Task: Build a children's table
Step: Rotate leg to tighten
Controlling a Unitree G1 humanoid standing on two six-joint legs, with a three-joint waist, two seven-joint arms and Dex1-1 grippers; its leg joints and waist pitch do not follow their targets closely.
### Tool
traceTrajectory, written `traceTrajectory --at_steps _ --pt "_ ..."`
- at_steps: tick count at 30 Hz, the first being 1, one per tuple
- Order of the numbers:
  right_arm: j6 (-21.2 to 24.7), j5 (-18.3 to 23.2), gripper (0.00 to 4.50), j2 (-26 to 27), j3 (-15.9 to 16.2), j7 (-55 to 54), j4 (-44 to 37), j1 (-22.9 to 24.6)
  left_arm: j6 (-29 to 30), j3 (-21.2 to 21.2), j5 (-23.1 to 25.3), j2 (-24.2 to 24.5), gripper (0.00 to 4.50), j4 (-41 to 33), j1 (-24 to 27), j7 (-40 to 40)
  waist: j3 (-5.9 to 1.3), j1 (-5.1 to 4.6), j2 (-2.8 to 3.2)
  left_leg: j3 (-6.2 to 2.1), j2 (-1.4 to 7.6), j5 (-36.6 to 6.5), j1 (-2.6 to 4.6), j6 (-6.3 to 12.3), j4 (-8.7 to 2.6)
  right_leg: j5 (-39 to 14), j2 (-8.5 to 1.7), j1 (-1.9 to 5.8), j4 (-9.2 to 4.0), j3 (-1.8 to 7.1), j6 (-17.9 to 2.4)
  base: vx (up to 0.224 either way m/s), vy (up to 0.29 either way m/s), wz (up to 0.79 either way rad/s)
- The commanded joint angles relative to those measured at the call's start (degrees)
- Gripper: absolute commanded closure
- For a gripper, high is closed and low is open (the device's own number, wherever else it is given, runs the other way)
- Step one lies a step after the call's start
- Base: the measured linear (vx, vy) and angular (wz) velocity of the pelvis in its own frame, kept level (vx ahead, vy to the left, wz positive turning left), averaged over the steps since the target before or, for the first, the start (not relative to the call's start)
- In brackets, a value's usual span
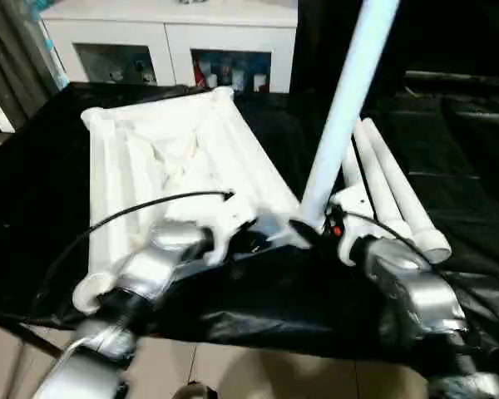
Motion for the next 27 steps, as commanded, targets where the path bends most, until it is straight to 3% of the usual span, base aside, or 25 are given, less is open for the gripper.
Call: traceTrajectory --at_steps 1,4,6,10,11,16,18,21,23,26,27 --pt "0.67 -1.30 1.74 2.74 -2.54 -10.93 6.13 -0.30 0.95 4.71 -0.68 -3.57 4.50 3.62 -3.31 11.15 -4.42 -0.38 -0.16 -0.59 1.29 -14.74 1.81 -1.83 -4.10 -10.46 -2.31 2.15 -4.12 1.51 -12.19 0.000 0.000 0.00" --pt "-0.99 -2.40 1.74 5.18 -3.21 -16.33 8.77 -1.61 0.82 5.60 -0.55 -6.63 4.50 6.65 -4.75 16.34 -4.55 -0.32 -0.39 -0.63 1.14 -14.38 1.70 -1.59 -4.04 -9.73 -2.40 2.46 -4.27 1.53 -11.43 0.000 0.000 0.00" --pt "-2.54 -2.75 1.74 6.27 -2.52 -16.23 9.87 -2.61 0.17 5.20 0.07 -8.24 4.50 8.08 -5.54 18.08 -4.63 -0.16 -0.46 -0.58 1.02 -13.51 1.41 -0.03 -3.90 -9.31 -2.51 2.71 -4.41 1.49 -10.69 0.000 0.000 0.00" --pt "-4.51 -2.61 1.74 7.28 -2.57 -14.81 9.78 -3.70 -0.76 4.53 0.85 -9.20 4.50 8.94 -6.48 18.46 -4.64 -0.09 0.12 -0.68 1.07 -13.55 1.33 0.54 -3.94 -10.03 -2.39 2.64 -4.56 1.39 -9.89 0.000 0.000 0.00" --pt "-4.98 -2.34 1.39 7.50 -2.79 -14.40 9.64 -3.82 -0.97 4.36 1.06 -9.15 4.50 9.11 -6.63 18.33 -4.70 -0.12 0.06 -0.73 1.13 -13.94 1.38 0.56 -4.02 -9.86 -2.33 2.65 -4.54 1.34 -9.87 0.000 0.000 0.00" --pt "-6.04 -1.45 0.96 6.96 -2.59 -12.64 8.15 -3.82 -1.70 3.89 1.47 -7.92 4.50 9.99 -7.11 17.62 -4.64 -0.33 0.08 -0.81 1.10 -15.50 1.29 0.66 -4.20 -10.41 -2.33 2.72 -4.60 1.28 -9.87 0.000 0.000 0.00" --pt "-6.48 -1.57 0.71 6.05 -2.15 -11.64 6.72 -3.13 -1.70 3.90 1.36 -7.40 4.50 9.65 -6.96 17.26 -4.69 -1.03 -0.19 -0.89 1.07 -14.44 1.01 0.79 -4.17 -9.02 -2.32 2.96 -4.50 1.19 -9.94 0.000 0.000 0.00" --pt "-5.19 -1.28 0.71 4.63 -2.01 -9.20 1.38 -0.72 -3.55 4.41 1.08 -6.97 4.50 9.47 -6.89 16.59 -4.80 -0.98 -0.30 -0.73 1.08 -12.03 1.03 2.29 -3.84 -6.56 -2.31 2.97 -4.30 1.29 -10.74 0.000 0.000 0.00" --pt "-4.11 -1.02 0.71 3.46 -1.94 -8.11 -2.62 1.09 -3.78 5.75 1.54 -6.90 4.50 11.37 -8.28 20.50 -4.73 -0.95 -0.23 -0.69 1.08 -11.44 1.03 2.75 -3.81 -6.16 -2.18 2.96 -4.30 1.27 -10.85 0.000 0.000 0.00" --pt "-2.86 -1.31 0.71 2.07 -0.81 -6.81 -6.97 3.04 -5.86 7.92 -0.19 -7.07 4.50 12.24 -9.77 21.31 -4.72 -1.13 -0.22 -0.78 0.98 -12.06 0.98 2.48 -3.92 -7.23 -2.21 3.06 -4.39 1.19 -10.64 0.000 0.000 0.00" --pt "-2.59 -1.25 0.62 2.04 -0.70 -6.71 -7.54 3.27 -6.50 8.71 -0.79 -7.15 4.05 12.18 -10.16 21.78 -4.67 -1.21 -0.20 -0.71 1.00 -12.78 1.11 2.41 -3.85 -8.26 -2.24 2.93 -4.58 1.25 -10.68 0.000 0.000 0.00"
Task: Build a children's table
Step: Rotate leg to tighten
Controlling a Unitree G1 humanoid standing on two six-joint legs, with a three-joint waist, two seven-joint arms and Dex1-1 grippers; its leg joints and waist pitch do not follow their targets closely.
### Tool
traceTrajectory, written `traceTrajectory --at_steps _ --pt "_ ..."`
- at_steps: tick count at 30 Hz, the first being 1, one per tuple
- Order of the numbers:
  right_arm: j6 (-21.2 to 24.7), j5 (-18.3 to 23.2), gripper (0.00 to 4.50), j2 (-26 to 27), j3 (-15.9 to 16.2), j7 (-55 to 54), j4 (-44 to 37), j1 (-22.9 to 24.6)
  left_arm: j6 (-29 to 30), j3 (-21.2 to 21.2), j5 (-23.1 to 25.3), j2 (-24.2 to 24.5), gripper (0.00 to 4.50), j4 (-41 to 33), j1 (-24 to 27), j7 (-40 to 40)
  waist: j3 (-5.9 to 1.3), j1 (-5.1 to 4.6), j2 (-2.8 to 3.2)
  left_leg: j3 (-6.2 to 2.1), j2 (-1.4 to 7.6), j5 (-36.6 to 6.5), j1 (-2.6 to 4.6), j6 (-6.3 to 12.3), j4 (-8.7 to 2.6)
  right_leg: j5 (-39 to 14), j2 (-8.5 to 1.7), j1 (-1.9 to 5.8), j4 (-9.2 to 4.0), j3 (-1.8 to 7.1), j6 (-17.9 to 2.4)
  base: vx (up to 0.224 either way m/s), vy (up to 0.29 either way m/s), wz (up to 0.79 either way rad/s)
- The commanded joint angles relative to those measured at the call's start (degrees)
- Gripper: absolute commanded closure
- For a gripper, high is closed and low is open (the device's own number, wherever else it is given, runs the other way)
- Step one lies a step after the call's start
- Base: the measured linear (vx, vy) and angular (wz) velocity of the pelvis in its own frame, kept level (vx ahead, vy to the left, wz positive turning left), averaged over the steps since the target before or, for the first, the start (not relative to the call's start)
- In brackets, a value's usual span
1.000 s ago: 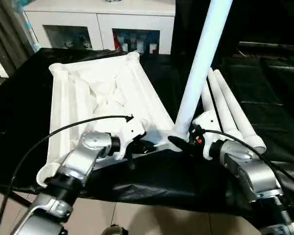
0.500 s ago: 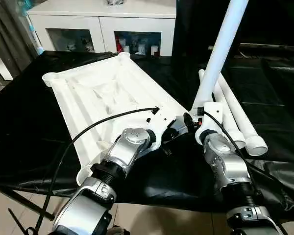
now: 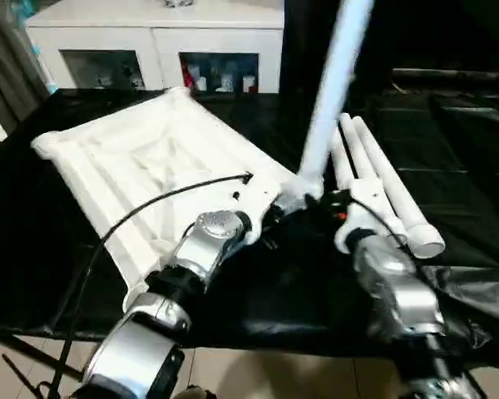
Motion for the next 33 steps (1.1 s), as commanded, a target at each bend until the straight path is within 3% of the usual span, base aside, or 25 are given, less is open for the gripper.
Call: traceTrajectory --at_steps 1,3,8,12,15,16,18,19,20,21,24,25,30,31,32,33 --pt "1.58 0.40 0.62 0.12 0.81 0.39 -2.05 0.27 -3.55 4.86 -3.52 0.14 4.05 -2.22 -3.00 2.32 -4.33 0.34 -0.88 -0.63 1.03 -12.59 1.14 2.35 -3.71 -8.52 -2.30 3.01 -4.27 1.28 -11.06 0.000 0.000 0.00" --pt "2.17 0.12 0.62 -0.01 1.22 0.63 -1.48 -0.42 -4.76 6.31 -3.48 1.29 3.88 -2.71 -4.60 4.77 -4.44 0.42 -0.56 -0.69 1.06 -12.50 1.19 2.44 -3.62 -8.00 -2.33 2.93 -4.28 1.25 -11.81 0.000 0.000 0.00" --pt "3.10 -0.55 0.62 -0.28 2.15 1.39 -0.77 -1.29 -5.32 7.93 -2.40 3.40 3.57 -2.44 -6.23 10.00 -4.07 0.51 -0.74 -0.75 1.21 -14.85 1.41 1.62 -3.90 -9.67 -2.15 2.72 -4.26 1.24 -11.11 0.000 0.000 0.00" --pt "5.56 -1.69 0.62 -0.01 5.33 3.13 -0.06 -3.17 -2.55 9.56 2.97 10.70 3.17 -6.08 -6.84 17.13 -3.99 0.40 -0.43 -0.91 1.17 -14.46 1.35 0.75 -4.06 -10.18 -2.00 2.65 -4.12 1.27 -9.52 0.000 0.000 0.00" --pt "6.79 -2.39 0.62 0.43 6.72 3.56 1.52 -4.40 -0.31 9.87 5.20 14.43 2.91 -9.73 -5.46 17.48 -4.01 0.08 -0.17 -1.08 1.27 -14.33 1.28 -0.15 -4.18 -9.26 -1.97 2.55 -3.83 1.23 -10.02 0.000 0.000 0.00" --pt "6.96 -3.11 0.62 0.71 7.35 3.29 2.94 -5.24 1.51 10.45 6.21 16.41 2.74 -12.79 -4.00 17.26 -3.95 0.29 -0.06 -0.92 1.32 -14.54 1.59 -0.54 -4.07 -8.77 -1.93 2.20 -3.95 1.34 -10.19 0.000 0.000 0.00" --pt "7.49 -4.01 0.62 1.60 8.11 2.61 6.58 -7.23 5.67 12.13 7.85 20.61 2.69 -19.51 -0.22 17.33 -3.94 0.26 0.09 -1.07 1.48 -14.68 1.56 -1.18 -4.23 -8.02 -2.04 2.18 -3.51 1.25 -11.15 0.000 0.000 0.00" --pt "7.49 -4.01 0.62 1.60 8.11 2.61 6.58 -7.23 5.67 12.13 7.85 20.61 2.52 -19.51 -0.22 17.33 -3.95 0.01 0.04 -1.12 1.50 -14.69 1.33 -1.38 -4.33 -7.83 -2.11 2.40 -3.33 1.23 -11.30 0.000 0.000 0.00" --pt "7.42 -4.53 0.62 2.37 8.31 1.87 9.11 -8.66 8.95 13.37 9.29 23.72 2.41 -24.82 3.35 18.22 -3.72 0.32 0.27 -0.95 1.53 -16.06 1.81 -2.02 -4.32 -8.95 -2.00 1.87 -3.62 1.38 -10.99 0.000 0.000 0.00" --pt "7.45 -4.54 0.62 2.47 8.30 1.80 9.36 -8.80 9.29 13.55 9.49 24.04 2.35 -25.43 3.79 18.37 -3.83 0.19 0.38 -1.13 1.64 -16.11 1.63 -2.21 -4.40 -8.69 -2.19 2.06 -3.37 1.36 -11.14 0.000 0.000 0.00" --pt "7.26 -4.42 0.62 3.28 8.21 1.24 11.51 -10.07 13.03 15.68 11.55 26.82 2.21 -31.86 8.41 19.73 -3.48 0.22 0.45 -1.01 1.50 -17.86 1.72 -2.95 -4.66 -10.30 -1.87 1.67 -3.74 1.39 -10.05 0.000 0.000 0.00" --pt "7.16 -4.43 0.62 3.34 8.21 1.25 11.72 -10.18 13.68 15.95 11.68 27.07 1.97 -32.67 9.01 19.70 -3.57 0.30 0.50 -1.04 1.56 -18.24 1.83 -3.17 -4.64 -10.33 -1.92 1.65 -3.66 1.40 -10.00 0.000 0.000 0.00" --pt "5.38 -4.19 0.62 4.01 7.61 1.27 13.63 -11.15 22.71 16.74 13.36 31.21 1.97 -40.79 18.15 16.35 -3.12 0.07 0.39 -1.26 1.43 -23.04 1.97 -4.20 -5.07 -16.66 -1.99 1.10 -4.28 1.60 -8.03 0.000 0.000 0.00" --pt "5.38 -4.19 0.62 4.01 7.61 1.27 13.63 -11.15 22.71 16.74 13.36 31.21 1.97 -40.79 18.15 16.35 -3.12 0.07 0.39 -1.26 1.43 -23.04 1.97 -4.20 -5.07 -16.66 -1.99 1.10 -4.28 1.60 -8.03 0.000 0.000 0.00" --pt "4.87 -4.20 0.62 4.00 7.39 1.14 13.85 -11.06 26.25 16.10 14.29 32.91 1.97 -43.43 20.35 14.69 -3.25 0.07 0.14 -1.22 1.41 -22.19 1.92 -4.16 -5.05 -15.14 -1.87 1.12 -4.23 1.63 -8.16 0.000 0.000 0.00" --pt "4.47 -4.19 0.62 4.02 7.17 1.05 14.11 -10.99 28.21 16.11 14.73 33.66 1.97 -45.08 21.60 14.13 -3.36 0.16 0.26 -1.31 1.55 -21.44 1.84 -4.09 -5.03 -13.95 -2.03 1.26 -3.96 1.64 -8.39 0.000 0.000 0.00"
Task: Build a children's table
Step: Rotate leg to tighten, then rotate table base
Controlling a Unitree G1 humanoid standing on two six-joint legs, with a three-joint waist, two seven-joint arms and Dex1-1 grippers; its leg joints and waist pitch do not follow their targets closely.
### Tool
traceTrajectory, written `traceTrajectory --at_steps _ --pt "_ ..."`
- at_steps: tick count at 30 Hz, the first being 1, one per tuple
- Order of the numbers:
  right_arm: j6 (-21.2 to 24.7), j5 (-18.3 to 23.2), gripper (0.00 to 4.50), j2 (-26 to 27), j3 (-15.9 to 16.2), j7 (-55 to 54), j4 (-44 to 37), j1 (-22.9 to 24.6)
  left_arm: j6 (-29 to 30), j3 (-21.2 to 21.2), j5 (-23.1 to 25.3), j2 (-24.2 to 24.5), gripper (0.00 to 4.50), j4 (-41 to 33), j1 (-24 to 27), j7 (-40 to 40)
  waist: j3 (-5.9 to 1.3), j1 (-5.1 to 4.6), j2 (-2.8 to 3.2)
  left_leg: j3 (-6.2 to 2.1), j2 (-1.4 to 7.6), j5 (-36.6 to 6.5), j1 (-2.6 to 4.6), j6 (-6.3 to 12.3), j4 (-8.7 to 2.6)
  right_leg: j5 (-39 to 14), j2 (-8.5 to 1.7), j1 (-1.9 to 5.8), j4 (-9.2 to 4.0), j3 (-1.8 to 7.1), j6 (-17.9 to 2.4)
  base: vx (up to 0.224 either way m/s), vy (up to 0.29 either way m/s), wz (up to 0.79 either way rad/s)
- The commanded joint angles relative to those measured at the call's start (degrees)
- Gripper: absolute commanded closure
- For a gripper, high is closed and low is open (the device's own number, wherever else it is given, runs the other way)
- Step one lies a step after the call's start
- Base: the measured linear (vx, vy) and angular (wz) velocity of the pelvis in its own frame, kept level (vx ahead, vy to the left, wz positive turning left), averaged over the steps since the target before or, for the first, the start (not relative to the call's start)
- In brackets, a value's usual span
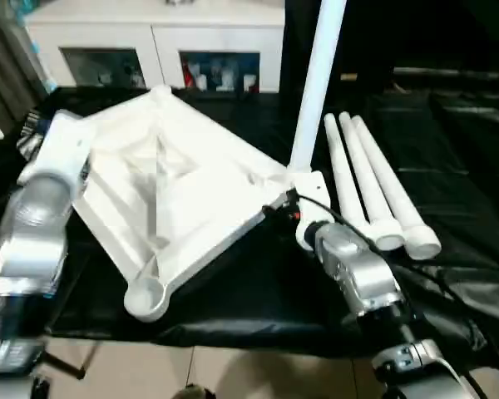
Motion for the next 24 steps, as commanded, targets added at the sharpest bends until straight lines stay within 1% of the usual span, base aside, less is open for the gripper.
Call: traceTrajectory --at_steps 1,2,3,4,5,6,7,8,9,10,11,12,13,14,16,17,18,19,20,21,22,23,24 --pt "-0.73 0.28 0.62 0.18 -0.92 -0.14 0.45 -0.35 3.56 -0.24 1.27 1.54 1.97 -3.11 0.71 -1.61 -3.44 -0.21 0.64 -1.03 1.41 -20.98 1.77 -3.58 -4.80 -13.29 -1.95 1.39 -4.08 1.64 -8.78 0.000 0.000 0.00" --pt "-0.76 0.29 0.62 0.09 -1.06 -0.03 0.54 -0.09 5.55 -0.64 3.02 3.77 1.97 -4.51 2.71 -2.71 -3.48 -0.21 0.54 -1.00 1.35 -20.91 1.83 -3.56 -4.75 -13.23 -1.84 1.40 -4.11 1.61 -8.77 0.000 0.000 0.00" --pt "-0.67 0.28 0.62 0.09 -1.09 -0.06 0.51 -0.02 6.09 -0.42 3.54 4.43 1.97 -4.80 3.50 -2.77 -3.48 -0.15 0.62 -1.05 1.40 -20.82 1.83 -3.46 -4.76 -13.01 -1.87 1.37 -4.05 1.62 -8.77 0.000 0.000 0.00" --pt "-0.61 0.28 0.62 0.09 -1.11 -0.08 0.47 0.04 6.45 -0.23 3.90 4.91 1.97 -4.98 4.07 -2.80 -3.50 -0.22 0.39 -0.96 1.35 -20.73 1.84 -3.38 -4.74 -12.92 -1.77 1.36 -4.10 1.62 -8.77 0.000 0.000 0.00" --pt "-0.48 0.28 0.62 0.14 -1.08 -0.04 0.37 0.18 7.01 0.46 4.39 5.90 1.97 -5.20 5.53 -2.71 -3.44 -0.16 0.35 -0.97 1.29 -20.68 1.82 -3.29 -4.78 -13.10 -1.77 1.34 -4.08 1.63 -8.76 0.000 0.000 0.00" --pt "-0.47 0.18 0.62 0.22 -0.88 0.13 0.36 0.26 8.19 0.81 4.14 6.87 1.97 -5.62 7.30 -3.26 -3.41 -0.23 0.05 -0.95 1.36 -20.95 1.82 -3.29 -4.79 -13.54 -1.84 1.36 -4.13 1.65 -8.72 0.000 0.000 0.00" --pt "-0.52 0.16 0.62 0.24 -0.80 0.20 0.38 0.27 8.76 0.75 3.98 7.14 1.97 -5.91 7.83 -3.67 -3.40 -0.21 0.24 -0.97 1.32 -21.02 1.86 -3.22 -4.85 -14.14 -1.82 1.26 -4.16 1.66 -8.62 0.000 0.000 0.00" --pt "-0.54 0.15 0.62 0.24 -0.76 0.23 0.39 0.28 9.01 0.73 3.90 7.26 1.97 -6.03 8.06 -3.85 -3.43 -0.19 0.26 -0.95 1.34 -21.08 1.95 -3.27 -4.81 -14.10 -1.83 1.19 -4.16 1.70 -8.63 0.000 0.000 0.00" --pt "-0.55 0.09 0.62 0.23 -0.53 0.46 0.54 0.30 9.79 0.94 2.84 6.99 1.97 -6.49 8.90 -4.69 -3.40 -0.18 -0.05 -0.92 1.36 -21.17 1.92 -3.27 -4.84 -14.20 -1.82 1.17 -4.24 1.73 -8.70 0.000 0.000 0.00" --pt "-0.85 -0.03 0.62 0.26 -0.35 0.73 1.18 0.17 12.47 0.38 0.15 5.99 1.97 -8.15 10.25 -7.43 -3.40 -0.06 -0.05 -0.91 1.40 -21.59 2.03 -3.39 -4.86 -14.81 -1.88 1.06 -4.22 1.76 -8.81 0.000 0.000 0.00" --pt "-1.00 -0.14 0.62 0.29 -0.29 0.91 1.73 0.00 14.42 -0.29 -2.01 4.85 1.97 -9.48 10.94 -9.84 -3.25 -0.05 -0.06 -0.93 1.45 -22.70 2.09 -3.65 -5.03 -16.00 -1.89 0.91 -4.35 1.77 -8.96 0.000 0.000 0.00" --pt "-1.00 -0.14 0.62 0.29 -0.29 0.91 1.73 0.00 14.42 -0.29 -2.01 4.85 1.97 -9.48 10.94 -9.84 -3.31 -0.07 -0.05 -0.95 1.45 -23.10 2.16 -3.88 -4.99 -16.32 -1.95 0.91 -4.30 1.79 -8.97 0.000 0.000 0.00" --pt "-1.07 -0.21 0.62 0.30 -0.26 0.97 2.00 -0.10 15.30 -1.06 -3.11 4.37 1.97 -10.28 11.30 -11.35 -3.30 0.00 -0.03 -0.93 1.45 -23.83 2.25 -4.06 -4.99 -16.71 -1.94 0.75 -4.47 1.85 -8.81 0.000 0.000 0.00" --pt "-1.12 -0.22 0.62 0.31 -0.25 1.12 2.38 -0.25 15.34 -2.63 -3.85 4.28 1.97 -10.90 11.66 -13.18 -3.37 0.00 -0.11 -1.00 1.40 -23.92 2.15 -4.13 -4.99 -16.61 -1.94 0.87 -4.43 1.83 -8.75 0.000 0.000 0.00" --pt "-1.15 -0.22 0.62 0.31 -0.24 1.23 2.61 -0.35 15.27 -3.73 -4.18 4.36 1.97 -11.27 11.89 -14.33 -3.40 -0.01 -0.11 -1.09 1.38 -23.93 2.02 -4.26 -5.07 -15.62 -1.95 0.96 -4.37 1.81 -8.69 0.000 0.000 0.00" --pt "-1.10 -0.31 0.62 0.26 -0.03 1.66 3.35 -0.63 15.07 -5.43 -5.08 4.45 1.97 -11.63 11.84 -16.44 -3.52 -0.08 -0.24 -1.13 1.38 -24.06 2.09 -4.38 -5.05 -14.92 -1.89 1.09 -4.28 1.76 -8.68 0.000 0.000 0.00" --pt "-0.95 -0.36 0.62 0.20 0.16 2.07 3.76 -0.79 14.87 -6.38 -5.83 4.66 1.97 -12.06 11.77 -18.02 -3.48 -0.09 -0.32 -1.10 1.37 -23.86 2.09 -4.34 -5.07 -14.66 -1.88 1.08 -4.32 1.78 -8.70 0.000 0.000 0.00" --pt "-0.92 -0.37 0.62 0.18 0.22 2.18 3.86 -0.84 14.90 -6.56 -6.12 4.70 1.97 -12.21 11.72 -18.48 -3.53 -0.08 -0.37 -1.07 1.36 -23.57 2.07 -4.34 -5.03 -14.22 -1.91 1.17 -4.24 1.79 -8.86 0.000 0.000 0.00" --pt "-0.96 -0.55 0.62 0.05 0.48 2.52 4.11 -1.04 15.19 -7.61 -7.65 5.44 1.97 -13.24 11.67 -21.28 -3.56 -0.11 -0.35 -1.00 1.35 -23.35 2.09 -4.27 -4.99 -13.68 -1.84 1.16 -4.20 1.81 -8.91 0.000 0.000 0.00" --pt "-0.96 -0.55 0.62 0.04 0.50 2.56 4.12 -1.07 15.25 -7.76 -7.84 5.62 1.97 -13.42 11.71 -21.66 -3.60 -0.09 -0.49 -0.96 1.26 -22.33 1.92 -4.00 -4.93 -13.06 -1.91 1.37 -4.11 1.80 -9.08 0.000 0.000 0.00" --pt "-0.93 -0.55 0.62 0.02 0.57 2.81 4.10 -1.17 15.65 -8.52 -8.80 6.56 1.97 -14.44 11.95 -23.62 -3.65 0.06 -0.46 -0.96 1.35 -21.61 2.07 -3.92 -4.89 -12.47 -1.93 1.30 -4.04 1.81 -9.24 0.000 0.000 0.00" --pt "-0.78 -0.49 0.62 0.05 0.64 3.16 3.96 -1.24 16.55 -9.23 -9.94 7.68 1.97 -15.76 12.21 -25.73 -3.65 0.08 -0.33 -0.92 1.34 -21.34 2.07 -3.84 -4.86 -12.20 -1.83 1.26 -3.95 1.78 -9.37 0.000 0.000 0.00" --pt "-0.63 -0.41 0.62 0.05 0.72 3.51 3.80 -1.22 17.35 -9.77 -10.72 8.62 1.97 -16.78 12.41 -27.24 -3.61 0.02 -0.37 -0.91 1.36 -21.25 2.02 -3.88 -4.91 -12.07 -1.81 1.31 -3.88 1.79 -9.46 0.000 0.000 0.00"
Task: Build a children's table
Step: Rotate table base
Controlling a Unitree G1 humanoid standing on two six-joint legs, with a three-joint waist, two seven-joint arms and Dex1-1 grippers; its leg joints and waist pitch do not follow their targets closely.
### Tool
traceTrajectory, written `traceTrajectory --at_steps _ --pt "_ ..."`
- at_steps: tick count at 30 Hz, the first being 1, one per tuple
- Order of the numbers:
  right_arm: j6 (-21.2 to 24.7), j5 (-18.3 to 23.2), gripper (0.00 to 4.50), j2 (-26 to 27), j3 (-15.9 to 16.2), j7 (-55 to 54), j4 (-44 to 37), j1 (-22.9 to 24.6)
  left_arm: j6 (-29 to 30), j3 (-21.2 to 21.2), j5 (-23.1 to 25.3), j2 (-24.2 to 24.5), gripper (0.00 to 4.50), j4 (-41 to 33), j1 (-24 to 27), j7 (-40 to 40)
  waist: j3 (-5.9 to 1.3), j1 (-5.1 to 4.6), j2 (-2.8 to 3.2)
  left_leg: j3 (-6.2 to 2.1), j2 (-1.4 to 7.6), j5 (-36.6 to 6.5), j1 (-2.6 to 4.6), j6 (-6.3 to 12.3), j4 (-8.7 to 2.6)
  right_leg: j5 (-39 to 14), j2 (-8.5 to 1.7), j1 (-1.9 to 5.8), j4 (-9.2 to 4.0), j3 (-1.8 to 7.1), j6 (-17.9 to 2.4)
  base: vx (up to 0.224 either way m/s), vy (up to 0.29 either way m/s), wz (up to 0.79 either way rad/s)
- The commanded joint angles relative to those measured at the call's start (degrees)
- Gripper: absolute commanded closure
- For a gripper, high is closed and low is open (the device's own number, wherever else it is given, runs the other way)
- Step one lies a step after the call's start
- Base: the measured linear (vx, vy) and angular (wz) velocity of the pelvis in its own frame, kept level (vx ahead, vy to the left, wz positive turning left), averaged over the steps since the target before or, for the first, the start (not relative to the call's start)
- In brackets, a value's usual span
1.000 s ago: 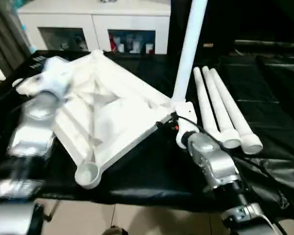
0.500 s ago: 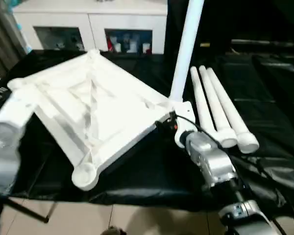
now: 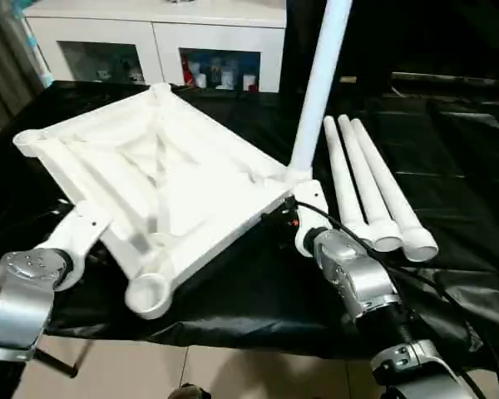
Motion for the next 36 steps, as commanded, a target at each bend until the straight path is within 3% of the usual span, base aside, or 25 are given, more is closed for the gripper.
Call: traceTrajectory --at_steps 1,9,14,20,24,27,28,29,30,36 --pt "0.27 0.06 0.62 -0.07 0.53 1.22 0.21 -0.97 1.73 -2.70 -2.89 2.79 1.97 -4.09 0.58 -5.47 -3.57 -0.11 1.13 -0.91 1.35 -21.27 2.08 -4.03 -4.90 -12.10 -1.83 1.33 -3.82 1.66 -9.47 0.000 0.000 0.00" --pt "-0.11 0.27 0.62 0.03 0.77 2.57 0.20 -0.76 1.61 -5.16 -7.47 6.47 1.97 -10.67 2.83 -13.14 -3.31 -0.29 0.86 -0.78 1.36 -22.88 2.21 -4.46 -4.98 -14.73 -1.86 1.24 -4.07 1.82 -9.25 0.000 0.000 0.00" --pt "-0.90 0.09 0.62 0.24 1.32 4.22 0.84 -1.41 0.55 -6.25 -11.61 4.76 1.97 -13.96 1.29 -16.00 -3.43 -0.29 0.85 -0.87 1.40 -22.40 2.21 -4.93 -4.99 -14.30 -1.84 1.35 -3.78 1.77 -9.25 0.000 0.000 0.00" --pt "-0.61 0.36 0.62 -0.40 1.90 6.04 -1.19 -1.59 -3.15 -9.59 -9.25 1.04 1.97 -8.54 -1.50 -13.57 -3.62 -0.44 0.35 -0.57 1.19 -18.92 1.84 -3.94 -4.63 -12.19 -1.87 1.88 -3.69 1.87 -9.13 0.000 0.000 0.00" --pt "1.20 1.00 0.62 -1.55 1.61 7.39 -6.24 0.01 -6.66 -10.97 -8.03 -4.12 1.97 -1.76 -5.78 -9.93 -3.73 -0.17 0.42 -0.53 1.21 -18.75 2.08 -4.00 -4.55 -12.72 -1.79 1.84 -3.81 1.91 -8.53 0.000 0.000 0.00" --pt "3.37 1.75 0.62 -3.01 0.46 7.39 -12.62 2.01 -9.53 -12.03 -7.17 -8.12 1.97 4.59 -9.20 -6.99 -3.64 -0.25 0.64 -0.62 1.19 -19.82 2.16 -4.19 -4.62 -14.16 -1.73 1.72 -4.05 1.89 -7.82 0.000 0.000 0.00" --pt "3.69 1.82 0.62 -3.18 0.28 7.32 -13.37 2.21 -9.87 -12.27 -7.03 -8.41 1.97 5.21 -9.51 -6.84 -3.64 -0.14 0.46 -0.55 1.20 -20.16 2.31 -4.21 -4.58 -14.56 -1.64 1.64 -4.25 1.93 -7.39 0.000 0.000 0.00" --pt "5.25 2.13 0.62 -3.74 -0.50 6.92 -15.95 2.68 -10.75 -12.65 -6.79 -9.58 1.97 7.08 -10.42 -6.18 -3.76 -0.04 0.81 -0.71 1.22 -20.22 2.32 -4.39 -4.57 -14.50 -1.78 1.71 -4.08 1.91 -7.44 0.000 0.000 0.00" --pt "6.35 2.32 0.62 -4.09 -0.99 6.65 -17.64 2.95 -11.48 -12.87 -6.61 -10.32 1.97 8.41 -11.03 -5.78 -3.73 -0.12 0.76 -0.74 1.20 -20.24 2.22 -4.45 -4.64 -14.49 -1.68 1.82 -4.18 1.87 -7.15 0.000 0.000 0.00" --pt "19.80 3.08 0.62 -6.46 -6.21 2.81 -28.84 2.43 -17.53 -12.24 -6.26 -15.36 1.97 14.32 -14.31 -1.87 -3.77 -0.39 0.97 -0.77 1.04 -19.26 2.09 -4.62 -4.52 -12.91 -1.56 1.95 -4.19 1.80 -7.43 0.000 0.000 0.00"
